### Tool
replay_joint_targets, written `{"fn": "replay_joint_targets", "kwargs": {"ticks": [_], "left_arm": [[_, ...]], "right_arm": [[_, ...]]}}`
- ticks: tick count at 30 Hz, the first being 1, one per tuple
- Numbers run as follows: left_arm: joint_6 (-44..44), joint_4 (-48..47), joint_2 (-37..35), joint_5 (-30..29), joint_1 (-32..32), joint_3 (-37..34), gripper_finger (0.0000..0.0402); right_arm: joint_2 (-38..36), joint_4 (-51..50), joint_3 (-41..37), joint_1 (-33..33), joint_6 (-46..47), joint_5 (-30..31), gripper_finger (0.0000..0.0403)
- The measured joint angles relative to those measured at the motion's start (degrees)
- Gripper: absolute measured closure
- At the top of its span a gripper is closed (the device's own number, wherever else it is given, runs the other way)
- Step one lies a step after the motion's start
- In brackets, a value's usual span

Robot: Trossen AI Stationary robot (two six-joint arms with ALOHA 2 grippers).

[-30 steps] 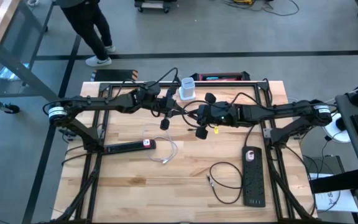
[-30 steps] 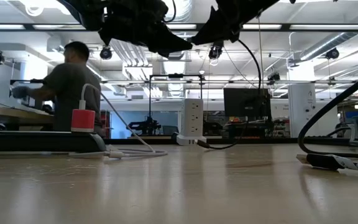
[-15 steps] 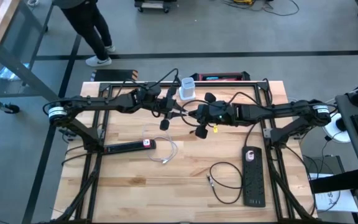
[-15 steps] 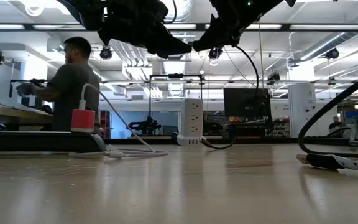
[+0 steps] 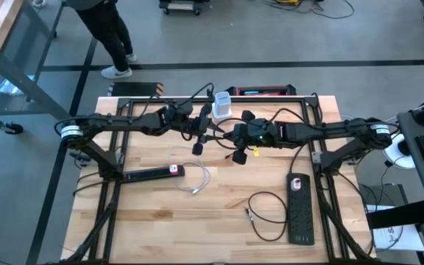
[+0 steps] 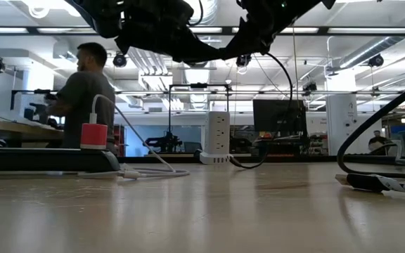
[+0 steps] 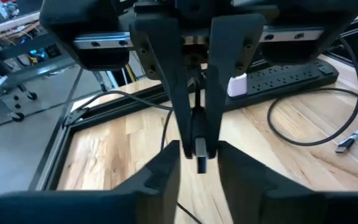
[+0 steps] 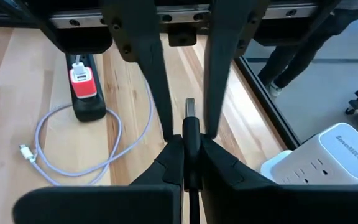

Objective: Insert USB
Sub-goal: Insert the black charger cable into the white outlet extension

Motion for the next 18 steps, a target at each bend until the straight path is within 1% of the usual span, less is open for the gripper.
{"fn": "replay_joint_targets", "kwargs": {"ticks": [5,6,9,15,18], "left_arm": [[-0.7,-0.2,0.0,0.1,0.0,0.1,0.0381],[-0.7,-0.2,0.0,0.0,0.0,0.1,0.039],[-0.8,-0.2,0.0,0.0,0.0,0.2,0.0394],[-0.7,0.6,0.0,0.1,0.1,0.3,0.0399],[-0.7,0.5,0.0,0.0,0.1,0.3,0.04]], "right_arm": [[0.0,-0.6,0.0,-0.3,0.0,0.0,0.0394],[0.0,-0.8,0.0,-0.3,0.0,0.0,0.0394],[0.0,-0.8,0.0,-0.2,-0.4,0.0,0.0386],[-1.9,-0.8,0.0,-0.2,-1.7,0.0,0.0312],[-3.2,-0.4,0.0,-0.2,-1.5,0.0,0.0286]]}}
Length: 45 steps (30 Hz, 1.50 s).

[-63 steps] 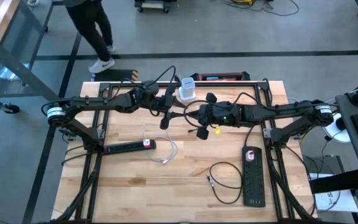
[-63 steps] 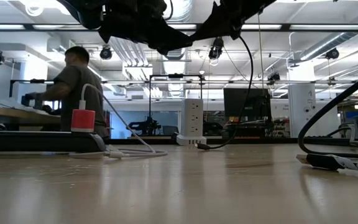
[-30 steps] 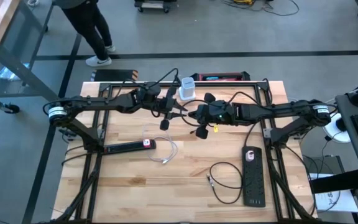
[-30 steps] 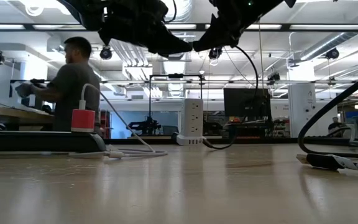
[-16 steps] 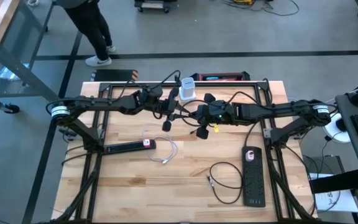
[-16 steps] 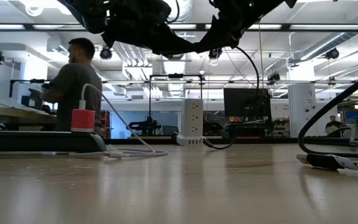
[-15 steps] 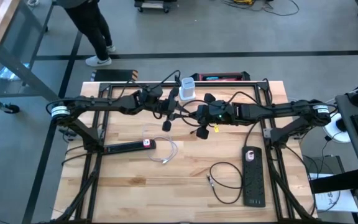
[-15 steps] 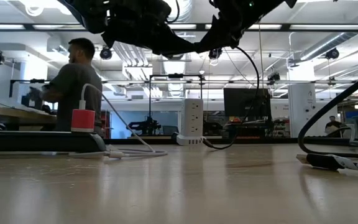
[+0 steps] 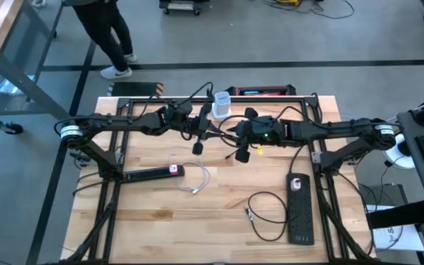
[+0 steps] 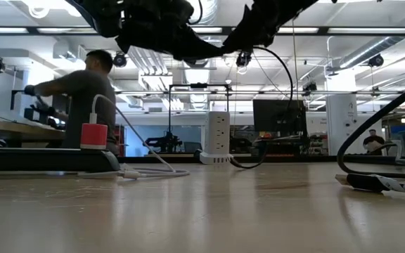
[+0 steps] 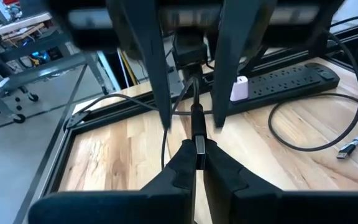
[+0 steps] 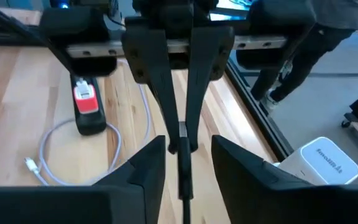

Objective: Insert USB
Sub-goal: Insert the black charger cable into the white outlet extension

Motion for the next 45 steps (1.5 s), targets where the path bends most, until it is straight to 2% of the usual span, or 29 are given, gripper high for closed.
{"fn": "replay_joint_targets", "kwargs": {"ticks": [4,11,16,19,24,36,45], "left_arm": [[0.0,0.1,0.0,0.0,0.0,0.0,0.04],[-2.8,2.1,-0.2,0.1,0.0,0.1,0.0401],[-3.5,2.2,-1.3,0.2,0.0,0.2,0.0401],[-3.5,2.2,-1.4,2.2,-0.1,0.2,0.0401],[-4.5,2.6,-1.5,3.1,-0.1,0.2,0.0401],[-4.5,2.7,-1.6,3.1,-0.1,0.2,0.0402],[-4.5,2.7,-1.6,3.1,-0.1,0.1,0.0401]], "right_arm": [[-0.5,0.0,0.0,0.0,1.0,0.0,0.0276],[-1.2,0.9,-0.4,0.3,0.3,0.0,0.0305],[-3.6,10.3,-4.0,1.8,-3.1,-0.1,0.0324],[-4.5,16.8,-7.5,1.9,-5.1,-0.4,0.033],[-5.2,27.5,-13.2,1.6,-7.2,-6.2,0.033],[-4.9,28.1,-14.0,-0.3,-5.1,-5.5,0.0286],[-4.6,25.9,-14.0,-1.7,-4.1,-5.5,0.0312]]}}
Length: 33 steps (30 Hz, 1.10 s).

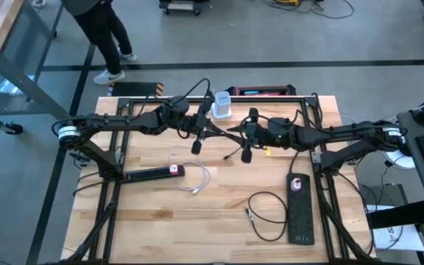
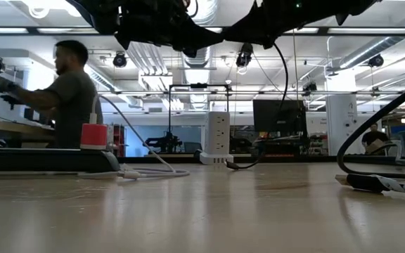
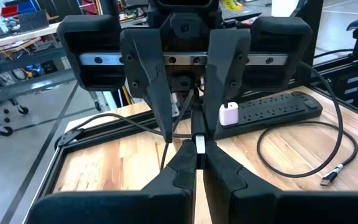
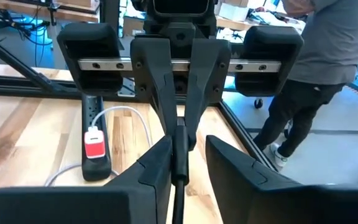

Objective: Insert USB
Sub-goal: Insert the black charger cable into the white outlet extension

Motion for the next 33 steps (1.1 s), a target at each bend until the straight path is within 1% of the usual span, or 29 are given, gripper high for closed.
{"fn": "replay_joint_targets", "kwargs": {"ticks": [13,20,23,26,31,33], "left_arm": [[0.0,0.2,0.0,-0.1,0.0,0.0,0.0401],[0.0,0.1,0.0,-0.1,0.1,0.0,0.0398],[0.0,-0.1,0.0,-0.6,0.0,0.0,0.0379],[0.0,-1.3,0.1,-2.5,0.4,-0.1,0.0349],[-2.4,-2.0,0.3,-6.3,3.2,-0.1,0.0297],[-4.3,-1.9,0.8,-9.5,4.9,-0.1,0.0277]], "right_arm": [[0.0,0.6,0.0,0.0,1.1,-0.2,0.0375],[0.0,0.3,0.1,0.0,2.2,-0.1,0.0385],[0.0,-1.7,1.0,0.0,2.4,-0.1,0.0386],[0.0,-2.3,1.3,0.0,2.6,0.3,0.0387],[-0.5,-2.1,0.7,0.0,2.6,4.9,0.0388],[-0.5,-1.7,-0.7,0.0,2.8,7.0,0.0388]]}}
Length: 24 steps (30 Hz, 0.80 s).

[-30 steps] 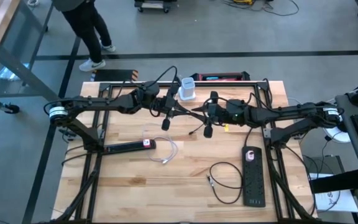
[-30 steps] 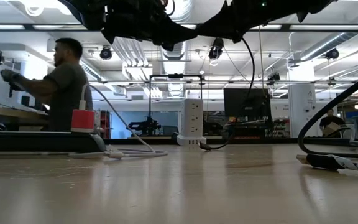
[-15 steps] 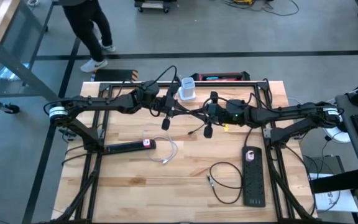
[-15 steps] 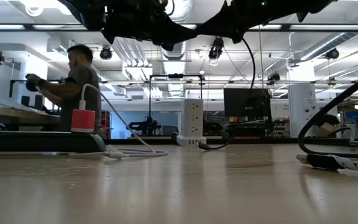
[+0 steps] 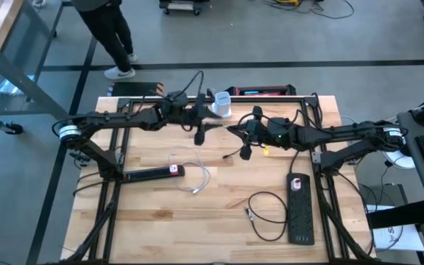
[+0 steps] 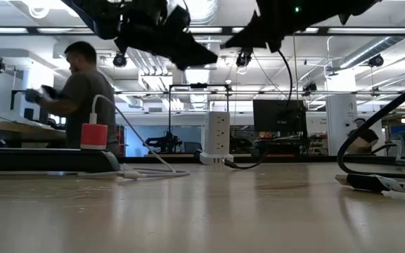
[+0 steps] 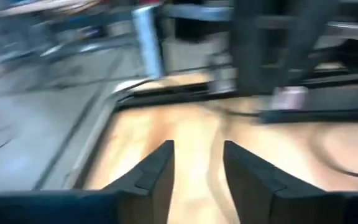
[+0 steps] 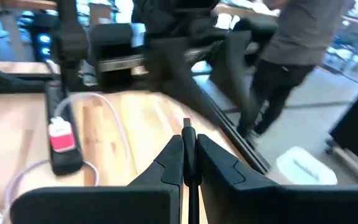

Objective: Insert USB
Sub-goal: Insert the black charger cable into the white outlet extension

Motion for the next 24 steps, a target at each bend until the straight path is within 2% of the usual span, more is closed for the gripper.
{"fn": "replay_joint_targets", "kwargs": {"ticks": [3,5,12,16,20,24], "left_arm": [[-2.2,1.6,1.8,-7.9,3.5,0.1,0.0251],[-3.0,1.6,4.0,-8.8,6.2,1.4,0.0234],[-0.2,1.4,14.0,-3.6,13.4,9.2,0.016],[5.3,0.4,18.2,-3.6,14.2,13.4,0.0112],[8.3,-6.4,20.0,-3.4,13.8,17.5,0.0067],[9.0,-10.7,20.1,0.8,13.5,18.6,0.0036]], "right_arm": [[0.0,1.7,-2.9,0.0,1.7,2.8,0.0388],[-0.2,2.9,-5.3,0.0,2.6,3.5,0.0388],[-0.2,11.5,-14.5,1.2,6.9,3.6,0.0388],[-0.5,15.5,-17.6,1.7,8.4,3.6,0.0389],[-1.4,15.3,-18.1,1.7,8.5,3.6,0.0389],[-1.8,13.2,-18.2,1.8,9.3,3.6,0.0389]]}}
